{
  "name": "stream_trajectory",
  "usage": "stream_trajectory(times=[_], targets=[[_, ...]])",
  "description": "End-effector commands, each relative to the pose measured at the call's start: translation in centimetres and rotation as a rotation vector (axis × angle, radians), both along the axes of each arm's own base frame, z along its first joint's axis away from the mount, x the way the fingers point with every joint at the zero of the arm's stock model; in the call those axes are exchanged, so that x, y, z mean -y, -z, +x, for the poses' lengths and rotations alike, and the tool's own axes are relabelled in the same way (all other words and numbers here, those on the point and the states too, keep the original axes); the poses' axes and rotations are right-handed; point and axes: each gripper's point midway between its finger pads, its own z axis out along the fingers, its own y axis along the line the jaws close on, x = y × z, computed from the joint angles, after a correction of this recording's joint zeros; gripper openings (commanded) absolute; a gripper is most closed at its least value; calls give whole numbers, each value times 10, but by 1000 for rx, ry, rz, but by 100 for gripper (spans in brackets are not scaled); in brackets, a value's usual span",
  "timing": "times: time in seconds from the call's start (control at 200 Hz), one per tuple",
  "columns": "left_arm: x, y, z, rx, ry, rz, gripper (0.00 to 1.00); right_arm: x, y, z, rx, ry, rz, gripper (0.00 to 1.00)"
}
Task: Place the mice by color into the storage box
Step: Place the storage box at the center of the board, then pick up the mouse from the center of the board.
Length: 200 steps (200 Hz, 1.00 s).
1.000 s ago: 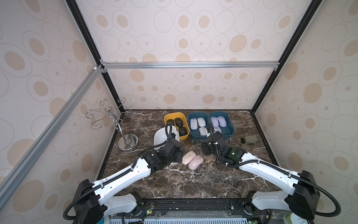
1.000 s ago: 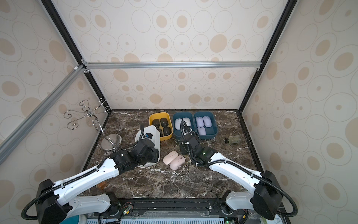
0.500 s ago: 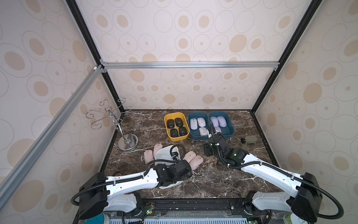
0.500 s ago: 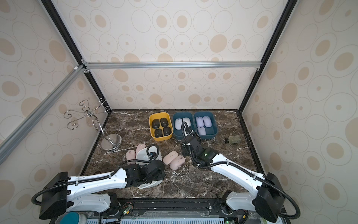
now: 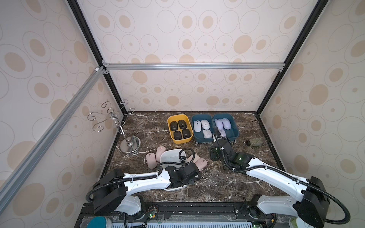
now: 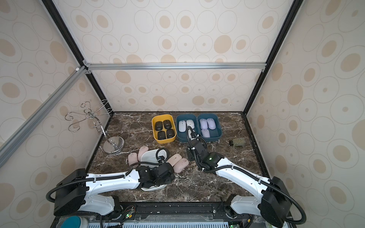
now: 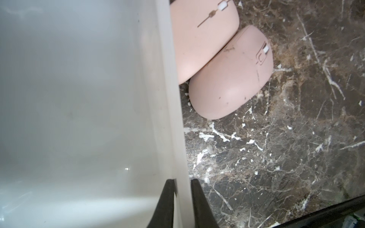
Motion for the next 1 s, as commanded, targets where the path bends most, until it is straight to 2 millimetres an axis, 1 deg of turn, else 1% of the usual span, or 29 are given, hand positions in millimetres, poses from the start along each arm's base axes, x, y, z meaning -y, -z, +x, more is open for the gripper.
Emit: stream_trajectory(times=[0.0, 0.06, 0.125, 0.16, 0.215, 0.26, 0.29, 0.34, 0.385, 0.4, 0.445, 0.46, 0.535, 0.6, 0.645, 0.71, 0.765, 0.785, 0.86, 0.875, 0.94, 0.995], targets=[[24, -1, -7, -27, 65, -49, 14, 5, -2, 0, 6, 15, -3, 65], [29, 3, -10, -35, 83, -52, 15, 5, -3, 0, 5, 15, 1, 66], [32, 5, -12, -42, 96, -50, 18, 5, -3, 0, 4, 15, -2, 66], [35, 3, -11, -34, 108, -52, 22, 5, -3, 0, 4, 16, -3, 66], [33, -1, -8, -17, 108, -36, 32, 6, -3, 0, 3, 19, -2, 66], [34, -7, -7, -2, 116, -32, 33, 5, -2, -1, -4, 17, -7, 66], [35, -10, -6, 4, 119, -35, 37, 6, -1, -1, -9, 19, -11, 66], [35, -16, -5, 16, 127, -37, 46, 7, 0, 0, -12, 24, -15, 66], [36, -23, -3, 28, 133, -36, 56, 7, 2, 0, -20, 29, -19, 66], [35, -24, -3, 31, 134, -34, 58, 7, 3, -1, -25, 30, -20, 66], [35, -34, -1, 50, 144, -31, 60, 6, 4, -1, -42, 35, -18, 67], [34, -37, 0, 59, 144, -28, 62, 6, 6, -1, -51, 36, -17, 67], [28, -62, 10, 130, 142, -12, 66, 5, 14, -4, -102, 57, -17, 69], [20, -87, 26, 204, 133, -4, 70, 5, 23, -7, -153, 84, -11, 72], [12, -106, 40, 258, 126, -4, 71, 3, 30, -9, -194, 101, -6, 74], [-7, -131, 68, 322, 87, -4, 73, -5, 41, -15, -271, 94, 11, 78], [-24, -157, 93, 400, 64, -20, 73, -14, 51, -19, -335, 84, 34, 78], [-30, -167, 102, 430, 49, -28, 77, -17, 55, -20, -358, 86, 41, 79], [-59, -203, 138, 563, -5, -15, 96, -31, 68, -25, -444, 80, 78, 80], [-65, -210, 145, 586, -22, -12, 99, -33, 71, -26, -459, 79, 87, 80], [-86, -236, 171, 678, -66, 8, 100, -43, 79, -30, -514, 83, 126, 80], [-105, -252, 192, 732, -114, 13, 100, -49, 85, -32, -548, 95, 152, 80]])
